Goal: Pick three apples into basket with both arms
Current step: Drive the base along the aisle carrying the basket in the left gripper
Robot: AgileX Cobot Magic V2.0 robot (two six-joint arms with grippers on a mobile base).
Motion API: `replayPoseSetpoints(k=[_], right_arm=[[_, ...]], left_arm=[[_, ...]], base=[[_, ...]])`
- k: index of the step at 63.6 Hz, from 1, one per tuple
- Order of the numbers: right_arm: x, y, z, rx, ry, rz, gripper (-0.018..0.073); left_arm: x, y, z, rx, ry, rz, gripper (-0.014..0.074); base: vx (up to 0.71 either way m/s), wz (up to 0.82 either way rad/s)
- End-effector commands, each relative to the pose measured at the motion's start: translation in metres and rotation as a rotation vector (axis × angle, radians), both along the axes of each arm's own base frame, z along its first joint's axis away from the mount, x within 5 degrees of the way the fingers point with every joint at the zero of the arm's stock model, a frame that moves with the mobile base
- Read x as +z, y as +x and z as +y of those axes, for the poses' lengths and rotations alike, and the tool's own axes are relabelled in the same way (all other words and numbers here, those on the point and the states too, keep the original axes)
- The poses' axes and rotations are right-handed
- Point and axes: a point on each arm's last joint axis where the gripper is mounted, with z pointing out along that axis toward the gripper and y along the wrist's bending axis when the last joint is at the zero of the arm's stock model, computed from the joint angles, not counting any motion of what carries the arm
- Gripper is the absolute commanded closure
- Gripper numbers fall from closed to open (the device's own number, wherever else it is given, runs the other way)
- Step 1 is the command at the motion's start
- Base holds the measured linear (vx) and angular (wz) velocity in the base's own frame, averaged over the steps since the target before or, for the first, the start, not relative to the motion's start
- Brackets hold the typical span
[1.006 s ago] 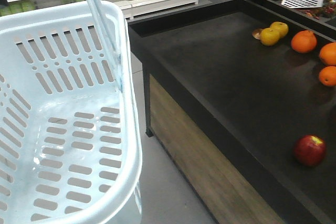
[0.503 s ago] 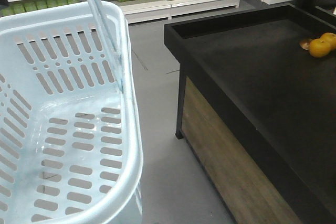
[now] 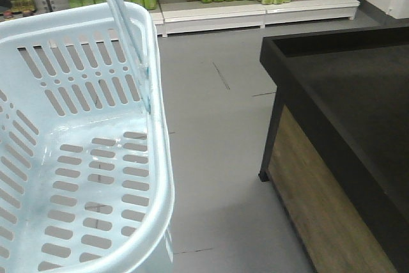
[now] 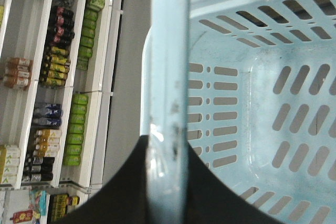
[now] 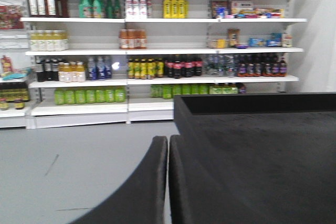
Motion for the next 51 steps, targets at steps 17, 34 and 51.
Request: replayPoseSetpoints(k=[17, 34, 51], right_arm=[[0.0027, -0.0011, 0.0000, -0.004, -0.014, -0.075, 0.0568], [0.0027, -0.0011, 0.0000, -0.004, -0.014, -0.075, 0.0568], [0.0027, -0.0011, 0.0000, -0.004, -0.014, -0.075, 0.0568]], left_arm=[[0.0145, -0.0047, 0.0058, 0.004, -0.060, -0.078, 0.0603], [0.0145, -0.0047, 0.0058, 0.004, -0.060, -0.078, 0.0603], [0.0145, -0.0047, 0.0058, 0.004, -0.060, -0.078, 0.0603]], base=[[0.10, 0.40], [0.10, 0.38], [0.09, 0.21]])
